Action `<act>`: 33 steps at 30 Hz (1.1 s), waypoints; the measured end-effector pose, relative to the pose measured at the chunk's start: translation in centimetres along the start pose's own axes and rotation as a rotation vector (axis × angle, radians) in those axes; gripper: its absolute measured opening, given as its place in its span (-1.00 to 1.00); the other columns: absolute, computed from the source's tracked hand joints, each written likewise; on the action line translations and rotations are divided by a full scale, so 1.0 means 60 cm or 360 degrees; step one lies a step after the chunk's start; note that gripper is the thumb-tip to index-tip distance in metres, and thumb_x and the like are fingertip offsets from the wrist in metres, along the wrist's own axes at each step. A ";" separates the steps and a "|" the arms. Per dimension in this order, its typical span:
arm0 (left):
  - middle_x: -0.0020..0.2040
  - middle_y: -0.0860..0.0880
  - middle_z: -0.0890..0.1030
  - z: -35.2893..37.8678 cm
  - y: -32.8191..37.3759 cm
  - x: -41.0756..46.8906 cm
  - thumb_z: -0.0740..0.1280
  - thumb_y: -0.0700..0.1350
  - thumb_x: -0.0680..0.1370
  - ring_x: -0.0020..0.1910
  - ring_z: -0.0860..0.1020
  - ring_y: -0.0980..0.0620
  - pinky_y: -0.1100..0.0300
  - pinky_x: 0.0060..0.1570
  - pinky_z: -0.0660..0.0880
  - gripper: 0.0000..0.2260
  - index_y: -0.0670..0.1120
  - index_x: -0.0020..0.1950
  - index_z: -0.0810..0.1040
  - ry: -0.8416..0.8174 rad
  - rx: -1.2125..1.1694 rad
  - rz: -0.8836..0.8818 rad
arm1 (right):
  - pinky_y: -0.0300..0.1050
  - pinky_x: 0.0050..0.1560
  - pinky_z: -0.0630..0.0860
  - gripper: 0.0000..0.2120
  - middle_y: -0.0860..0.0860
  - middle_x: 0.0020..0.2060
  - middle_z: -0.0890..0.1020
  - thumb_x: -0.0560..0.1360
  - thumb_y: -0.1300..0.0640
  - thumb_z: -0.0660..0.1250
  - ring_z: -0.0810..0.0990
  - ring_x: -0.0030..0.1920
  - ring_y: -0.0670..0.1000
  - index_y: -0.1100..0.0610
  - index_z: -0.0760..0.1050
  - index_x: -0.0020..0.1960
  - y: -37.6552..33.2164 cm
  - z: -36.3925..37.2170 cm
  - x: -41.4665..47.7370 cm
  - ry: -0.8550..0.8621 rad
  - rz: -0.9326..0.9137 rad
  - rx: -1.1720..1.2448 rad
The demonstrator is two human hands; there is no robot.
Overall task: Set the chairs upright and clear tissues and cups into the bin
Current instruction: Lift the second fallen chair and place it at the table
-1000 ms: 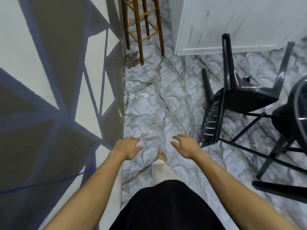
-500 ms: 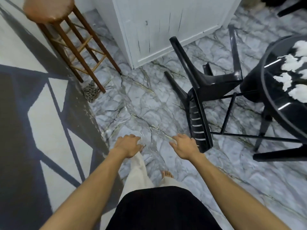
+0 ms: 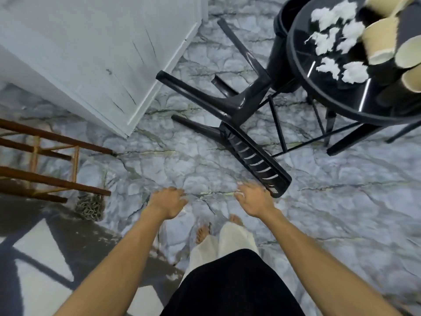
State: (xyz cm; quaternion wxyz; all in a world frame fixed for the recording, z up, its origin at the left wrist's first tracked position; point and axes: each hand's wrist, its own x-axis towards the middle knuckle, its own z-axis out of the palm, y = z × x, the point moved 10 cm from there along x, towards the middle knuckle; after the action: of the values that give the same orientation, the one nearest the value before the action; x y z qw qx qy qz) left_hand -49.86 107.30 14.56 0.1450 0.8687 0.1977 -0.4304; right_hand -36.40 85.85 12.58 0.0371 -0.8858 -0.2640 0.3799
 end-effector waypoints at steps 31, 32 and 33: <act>0.52 -0.01 0.31 -0.309 0.390 0.380 0.10 0.12 0.64 0.48 0.27 -0.05 -0.02 0.45 0.15 -0.55 0.04 0.52 0.29 0.0096 0.0813 0.1020 | 0.14 0.41 0.27 -0.59 0.08 0.46 0.38 0.63 -0.12 0.13 0.31 0.46 0.13 0.02 0.42 0.40 0.255 -0.088 0.107 0.0366 0.1048 0.1134; 0.54 -0.01 0.27 -0.304 0.398 0.392 0.10 0.12 0.64 0.51 0.23 -0.04 -0.02 0.47 0.11 -0.54 0.04 0.53 0.27 0.0097 0.0809 0.1021 | 0.14 0.43 0.25 -0.59 0.08 0.48 0.35 0.63 -0.11 0.13 0.29 0.48 0.13 0.02 0.40 0.41 0.261 -0.083 0.116 0.0363 0.1053 0.1131; 0.56 -0.01 0.24 -0.297 0.406 0.406 0.10 0.13 0.65 0.52 0.20 -0.04 -0.03 0.49 0.09 -0.53 0.04 0.54 0.25 0.0100 0.0810 0.1021 | 0.14 0.44 0.23 -0.58 0.08 0.50 0.32 0.63 -0.11 0.13 0.26 0.50 0.12 0.01 0.38 0.43 0.268 -0.079 0.125 0.0356 0.1053 0.1126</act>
State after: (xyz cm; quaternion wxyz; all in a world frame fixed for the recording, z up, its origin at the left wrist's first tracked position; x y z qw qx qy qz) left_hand -12.73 98.72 7.42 0.0463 0.9071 -0.1916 -0.3718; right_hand -21.76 76.41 6.77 0.2411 -0.8905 0.1819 0.3403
